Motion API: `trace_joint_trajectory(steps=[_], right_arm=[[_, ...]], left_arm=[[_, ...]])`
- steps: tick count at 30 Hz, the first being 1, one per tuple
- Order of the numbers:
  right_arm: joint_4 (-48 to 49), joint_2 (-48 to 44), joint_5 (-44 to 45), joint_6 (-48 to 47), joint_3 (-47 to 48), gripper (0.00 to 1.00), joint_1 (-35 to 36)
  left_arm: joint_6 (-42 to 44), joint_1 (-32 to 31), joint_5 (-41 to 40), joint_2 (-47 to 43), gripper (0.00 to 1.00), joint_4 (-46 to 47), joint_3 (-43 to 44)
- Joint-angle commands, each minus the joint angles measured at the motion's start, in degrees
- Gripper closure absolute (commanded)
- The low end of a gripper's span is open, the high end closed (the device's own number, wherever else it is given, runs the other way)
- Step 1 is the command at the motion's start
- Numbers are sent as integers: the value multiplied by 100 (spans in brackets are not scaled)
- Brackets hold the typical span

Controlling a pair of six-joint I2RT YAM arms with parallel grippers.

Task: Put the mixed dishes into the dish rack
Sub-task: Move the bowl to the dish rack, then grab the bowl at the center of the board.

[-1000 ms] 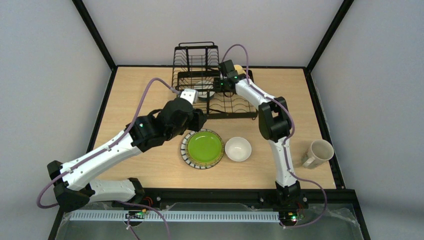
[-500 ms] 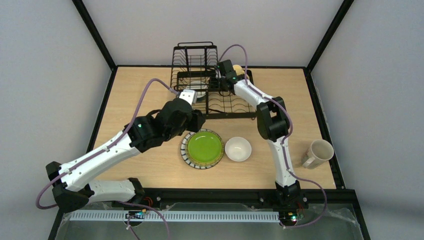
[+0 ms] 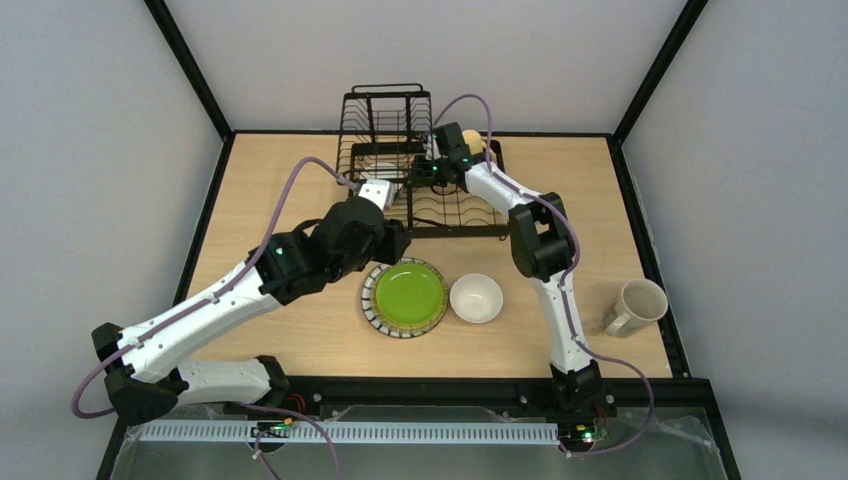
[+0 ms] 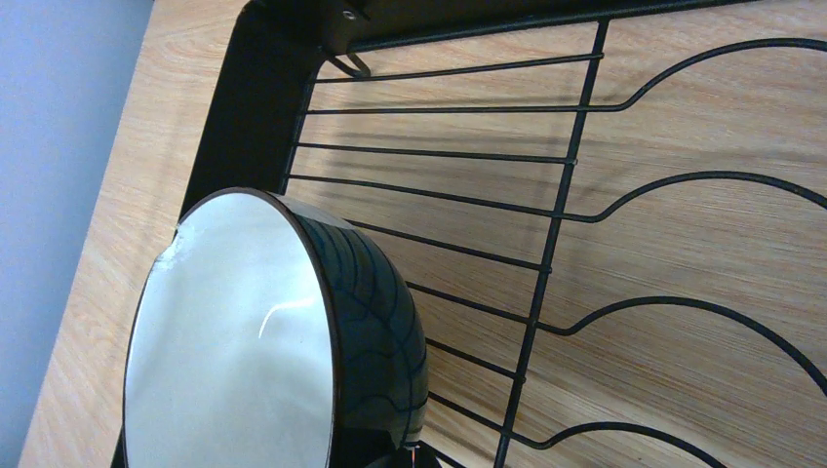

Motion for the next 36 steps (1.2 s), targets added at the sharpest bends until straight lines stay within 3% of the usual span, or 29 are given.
trace_joint_trajectory(steps=[1,9,19,24,28,33,36], right_arm=[[-151,264,-126,44,92,100,277],[-532,-136,1141,-94,40,98,277],[-697,-1288,3097,-149,-445,93,98],[-910,-2075,3534,-320,-895,81,-43],[-1074,-2845,3682,-421,-1565,60,-57],[-796,-4005,3825,-421,-2980,52,-57],[-960,-4227,3857,-422,-3200,51,-57]], left_arm=[[35,-32,35,-38,3,-152,31],[22,-28,65,-25,3,-95,83],[-4,-156,75,12,3,58,273],[26,-260,92,45,3,211,271],[74,-351,147,67,3,319,209],[101,-418,258,11,3,506,-39],[119,-419,311,-15,3,536,-167]])
